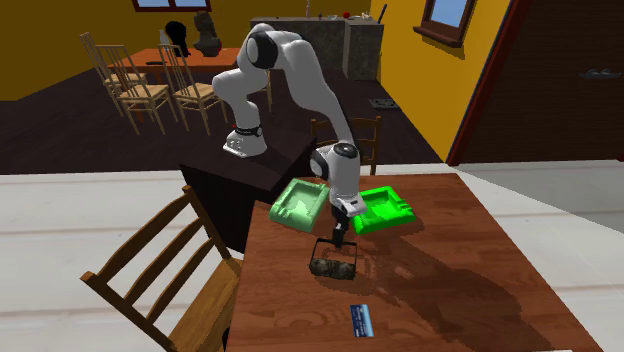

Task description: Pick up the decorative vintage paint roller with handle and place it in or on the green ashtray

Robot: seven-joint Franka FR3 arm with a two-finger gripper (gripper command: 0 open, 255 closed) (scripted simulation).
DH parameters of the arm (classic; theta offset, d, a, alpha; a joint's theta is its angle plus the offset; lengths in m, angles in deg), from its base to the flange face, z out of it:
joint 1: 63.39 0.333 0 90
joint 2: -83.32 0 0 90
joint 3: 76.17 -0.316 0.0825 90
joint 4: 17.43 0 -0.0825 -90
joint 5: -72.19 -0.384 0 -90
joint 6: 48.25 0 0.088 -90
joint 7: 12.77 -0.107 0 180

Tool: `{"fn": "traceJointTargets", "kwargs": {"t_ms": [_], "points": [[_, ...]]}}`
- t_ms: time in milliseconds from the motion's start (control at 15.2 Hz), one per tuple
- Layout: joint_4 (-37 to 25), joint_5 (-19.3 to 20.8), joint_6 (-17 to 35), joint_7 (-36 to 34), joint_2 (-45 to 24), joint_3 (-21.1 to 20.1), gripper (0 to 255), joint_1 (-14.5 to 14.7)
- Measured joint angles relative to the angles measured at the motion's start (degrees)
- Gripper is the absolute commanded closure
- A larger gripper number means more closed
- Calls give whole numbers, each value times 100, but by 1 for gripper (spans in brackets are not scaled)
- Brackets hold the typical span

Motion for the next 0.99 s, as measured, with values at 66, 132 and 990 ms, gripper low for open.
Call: {"fn": "traceJointTargets", "kwargs": {"t_ms": [66, 132, 990], "points": [[-63, -9, 27, 3, -89, -16, 0, -14], [-125, -17, 49, 10, -172, -30, 0, -31], [-363, -53, 178, 30, -534, -94, 255, -97]]}}
